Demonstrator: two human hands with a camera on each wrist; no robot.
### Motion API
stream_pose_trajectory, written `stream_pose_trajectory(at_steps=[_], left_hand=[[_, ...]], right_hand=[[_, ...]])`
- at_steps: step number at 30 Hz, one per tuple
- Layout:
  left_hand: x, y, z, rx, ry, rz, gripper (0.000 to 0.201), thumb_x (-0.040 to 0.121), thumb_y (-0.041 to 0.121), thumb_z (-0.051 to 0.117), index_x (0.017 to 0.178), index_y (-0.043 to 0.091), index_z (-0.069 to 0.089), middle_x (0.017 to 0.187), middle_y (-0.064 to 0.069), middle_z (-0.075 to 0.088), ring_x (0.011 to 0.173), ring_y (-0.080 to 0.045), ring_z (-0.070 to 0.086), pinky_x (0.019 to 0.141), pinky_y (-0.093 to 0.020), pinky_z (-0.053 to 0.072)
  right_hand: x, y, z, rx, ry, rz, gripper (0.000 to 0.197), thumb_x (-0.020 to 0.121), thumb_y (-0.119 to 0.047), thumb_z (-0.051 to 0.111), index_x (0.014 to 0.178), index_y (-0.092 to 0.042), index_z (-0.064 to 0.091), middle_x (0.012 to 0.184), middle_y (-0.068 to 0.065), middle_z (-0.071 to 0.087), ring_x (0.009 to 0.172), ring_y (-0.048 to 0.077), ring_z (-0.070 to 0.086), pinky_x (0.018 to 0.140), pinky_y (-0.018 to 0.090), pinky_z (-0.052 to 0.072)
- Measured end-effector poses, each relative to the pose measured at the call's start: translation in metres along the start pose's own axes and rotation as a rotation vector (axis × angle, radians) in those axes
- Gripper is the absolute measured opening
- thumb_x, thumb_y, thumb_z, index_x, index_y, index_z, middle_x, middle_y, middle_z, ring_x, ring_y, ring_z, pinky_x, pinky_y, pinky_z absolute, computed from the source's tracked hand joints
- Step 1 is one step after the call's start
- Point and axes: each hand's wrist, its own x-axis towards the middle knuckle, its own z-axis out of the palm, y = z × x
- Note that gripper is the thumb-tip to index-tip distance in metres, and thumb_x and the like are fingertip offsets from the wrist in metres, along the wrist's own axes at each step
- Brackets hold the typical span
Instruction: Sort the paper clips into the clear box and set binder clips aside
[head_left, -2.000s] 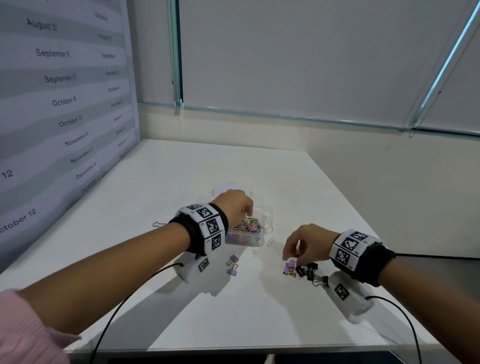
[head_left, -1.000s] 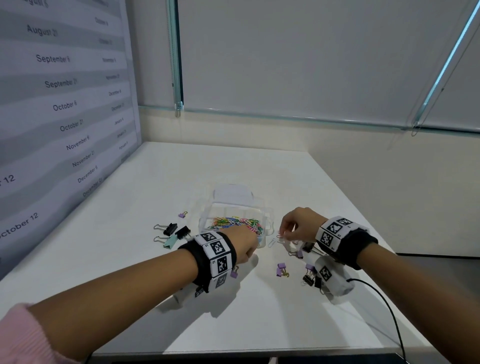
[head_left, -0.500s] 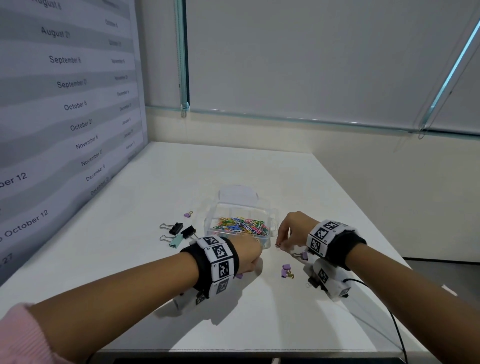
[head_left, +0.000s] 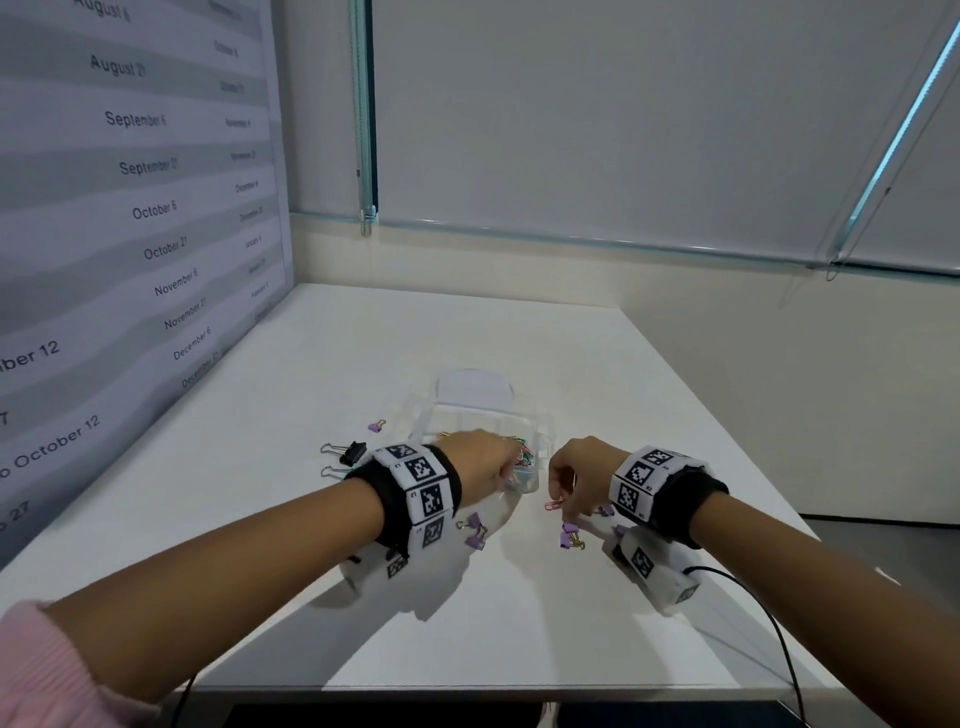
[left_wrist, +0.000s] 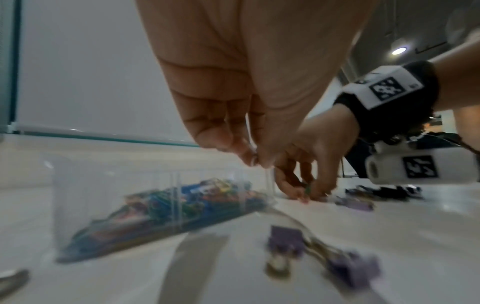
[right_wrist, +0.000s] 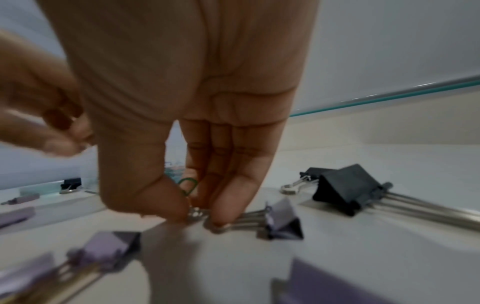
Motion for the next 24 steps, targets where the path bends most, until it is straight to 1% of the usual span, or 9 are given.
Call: stream_pose_trajectory(at_steps=[3,6,8,11,14,16,19,20,24], left_hand=[[0.003,-0.012,-0.016,-0.023,0.092,-0.059,0.015,0.091,0.016,0.05,0.104,0.009,0.055,0.109,-0.009,0.06,0.101,-0.027,0.055,0.08,-0.03,0.04],[0.007,-0.026,-0.022,-0.036,0.121,-0.139,0.017,0.094,0.012,0.046,0.107,0.009,0.057,0.114,-0.009,0.059,0.105,-0.026,0.055,0.083,-0.029,0.041],[0.01,-0.033,-0.02,-0.047,0.092,-0.175,0.023,0.095,0.01,0.044,0.112,0.01,0.059,0.119,-0.01,0.058,0.109,-0.026,0.055,0.089,-0.032,0.042],[0.013,-0.038,-0.013,-0.084,0.023,-0.167,0.031,0.098,0.011,0.04,0.12,0.013,0.061,0.126,-0.011,0.057,0.116,-0.027,0.054,0.096,-0.034,0.041],[0.014,-0.038,-0.002,-0.125,-0.035,-0.096,0.033,0.098,0.02,0.041,0.124,0.015,0.06,0.126,-0.012,0.059,0.116,-0.028,0.054,0.099,-0.032,0.041],[0.014,-0.037,0.002,-0.121,-0.046,-0.081,0.034,0.098,0.024,0.04,0.123,0.011,0.06,0.123,-0.014,0.059,0.114,-0.028,0.055,0.098,-0.033,0.042],[0.014,-0.039,0.003,-0.092,-0.045,-0.113,0.037,0.098,0.03,0.038,0.111,0.005,0.062,0.114,-0.02,0.06,0.105,-0.032,0.057,0.091,-0.036,0.045],[0.013,-0.041,0.003,-0.068,-0.042,-0.132,0.039,0.098,0.034,0.037,0.107,0.005,0.063,0.111,-0.02,0.06,0.102,-0.033,0.058,0.089,-0.037,0.046],[0.01,-0.049,0.004,0.078,-0.015,-0.235,0.05,0.095,0.048,0.036,0.099,0.009,0.067,0.102,-0.016,0.063,0.102,-0.03,0.054,0.077,-0.036,0.045]], right_hand=[[0.001,-0.002,0.0,-0.012,-0.012,-0.003,0.017,0.062,-0.008,0.075,0.067,-0.019,0.063,0.067,-0.002,0.065,0.058,0.014,0.059,0.057,0.024,0.051],[0.002,-0.004,0.001,-0.025,-0.034,-0.006,0.013,0.062,-0.009,0.075,0.07,-0.014,0.066,0.074,0.007,0.07,0.056,0.013,0.058,0.054,0.022,0.05],[0.002,-0.006,0.001,-0.03,-0.035,-0.015,0.014,0.064,-0.01,0.076,0.075,-0.011,0.067,0.076,0.008,0.071,0.055,0.013,0.057,0.052,0.021,0.049],[0.0,-0.01,-0.01,0.0,0.021,-0.063,0.011,0.07,-0.01,0.073,0.071,-0.014,0.063,0.067,-0.002,0.064,0.055,0.012,0.058,0.053,0.02,0.049],[-0.001,-0.018,-0.029,0.107,0.126,-0.118,0.017,0.073,-0.007,0.069,0.066,-0.018,0.059,0.061,-0.008,0.06,0.05,0.005,0.057,0.05,0.015,0.047],[0.003,-0.023,-0.037,0.146,0.222,-0.154,0.017,0.074,-0.007,0.068,0.067,-0.02,0.059,0.066,-0.006,0.061,0.052,0.003,0.054,0.054,0.014,0.047],[0.013,-0.031,-0.036,0.093,0.329,-0.186,0.007,0.079,-0.011,0.064,0.082,-0.016,0.067,0.084,0.0,0.069,0.065,0.006,0.054,0.06,0.011,0.039],[0.016,-0.033,-0.033,0.079,0.327,-0.183,0.011,0.082,-0.011,0.062,0.089,-0.015,0.069,0.092,0.001,0.07,0.072,0.009,0.057,0.063,0.013,0.039],[0.022,-0.041,-0.023,-0.02,0.206,-0.166,0.029,0.088,-0.006,0.047,0.105,-0.014,0.07,0.109,0.004,0.07,0.101,0.019,0.063,0.079,0.019,0.041]])
